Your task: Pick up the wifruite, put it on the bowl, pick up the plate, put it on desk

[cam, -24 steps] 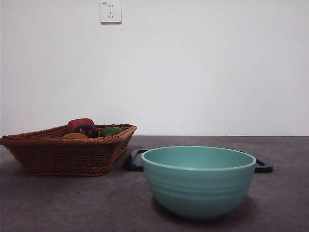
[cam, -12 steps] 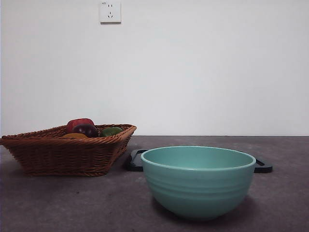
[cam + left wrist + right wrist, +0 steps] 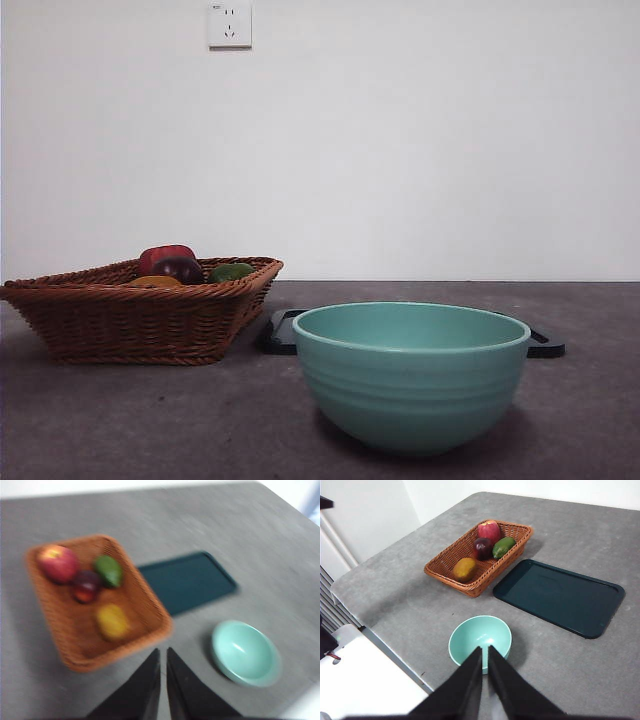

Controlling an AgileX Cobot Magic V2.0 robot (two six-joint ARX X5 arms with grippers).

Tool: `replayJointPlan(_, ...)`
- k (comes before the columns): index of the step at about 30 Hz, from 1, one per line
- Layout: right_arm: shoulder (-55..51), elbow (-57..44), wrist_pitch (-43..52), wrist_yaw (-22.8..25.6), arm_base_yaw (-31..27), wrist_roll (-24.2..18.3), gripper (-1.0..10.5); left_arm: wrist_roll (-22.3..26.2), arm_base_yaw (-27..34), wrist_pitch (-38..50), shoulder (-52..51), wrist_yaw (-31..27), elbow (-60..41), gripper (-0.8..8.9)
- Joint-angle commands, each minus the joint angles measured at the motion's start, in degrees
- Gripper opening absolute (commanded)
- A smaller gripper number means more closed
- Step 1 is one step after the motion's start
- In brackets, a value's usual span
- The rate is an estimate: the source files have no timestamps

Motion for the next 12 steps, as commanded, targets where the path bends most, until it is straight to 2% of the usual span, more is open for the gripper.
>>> replayJointPlan(1, 0.28, 0.66, 0.55, 0.00, 0.35, 0.57, 0.1, -0.57, 4.22, 12.31, -5.77, -1.55, -10.38, 0.19)
replayJointPlan(3, 0.28, 0.66, 0.55, 0.00, 0.35, 0.57, 0.1, -0.68, 6.64, 21.57, -10.23, -4.35, -18.93, 0.19)
replayJointPlan(6, 0.28, 0.66, 0.55, 0.02, 0.35, 0.57, 0.1, -5.09, 9.79, 36.11, -19.56, -8.37, -36.98, 0.19)
replayJointPlan(9, 0.28, 0.66, 0.55, 0.00, 0.35, 0.57, 0.1, -5.38, 10.34, 40.85, -24.00, -10.05, -45.16, 0.19)
replayJointPlan(12, 0.28, 0.66, 0.55, 0.02, 0.35, 0.57, 0.1, -5.40, 10.34, 41.38, -27.06, -10.32, -50.01, 0.19)
